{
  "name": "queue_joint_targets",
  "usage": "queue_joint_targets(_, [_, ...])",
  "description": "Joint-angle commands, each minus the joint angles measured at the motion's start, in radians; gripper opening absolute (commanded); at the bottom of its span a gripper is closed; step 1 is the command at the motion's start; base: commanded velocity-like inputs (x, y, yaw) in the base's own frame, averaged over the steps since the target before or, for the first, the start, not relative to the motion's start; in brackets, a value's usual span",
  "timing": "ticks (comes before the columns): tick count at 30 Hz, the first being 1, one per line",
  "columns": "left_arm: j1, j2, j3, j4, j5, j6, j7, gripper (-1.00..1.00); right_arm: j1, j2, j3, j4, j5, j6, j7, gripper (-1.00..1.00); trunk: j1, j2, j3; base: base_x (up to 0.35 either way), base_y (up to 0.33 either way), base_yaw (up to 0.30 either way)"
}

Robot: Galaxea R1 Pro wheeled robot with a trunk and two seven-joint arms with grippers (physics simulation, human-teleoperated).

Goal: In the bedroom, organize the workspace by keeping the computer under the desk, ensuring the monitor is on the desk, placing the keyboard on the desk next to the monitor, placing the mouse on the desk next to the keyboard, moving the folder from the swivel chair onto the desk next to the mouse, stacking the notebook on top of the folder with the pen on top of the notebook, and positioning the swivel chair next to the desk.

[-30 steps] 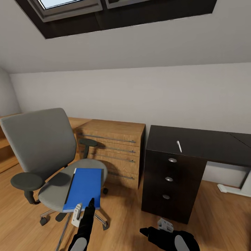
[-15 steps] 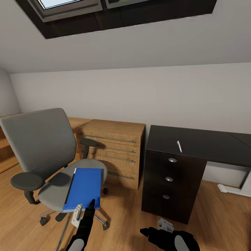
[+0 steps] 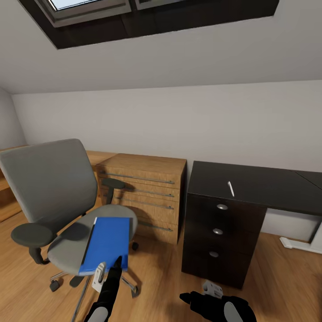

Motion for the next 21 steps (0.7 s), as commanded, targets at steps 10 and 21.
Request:
queue_joint_targets(10, [-0.001, 0.001, -0.004, 0.002, 0.008, -0.008, -0.006, 1.0, -0.001, -0.001, 0.002, -0.001, -0.005, 0.002, -0.005, 1.0, 0.0, 0.0, -0.001, 0.074, 0.0, 0.0])
queue_joint_targets(21, [-0.003, 0.002, -0.004, 0.002, 0.012, -0.003, -0.007, 1.0, -0.001, -0.001, 0.002, -0.001, -0.005, 0.002, -0.005, 1.0, 0.0, 0.0, -0.001, 0.009, 0.0, 0.0])
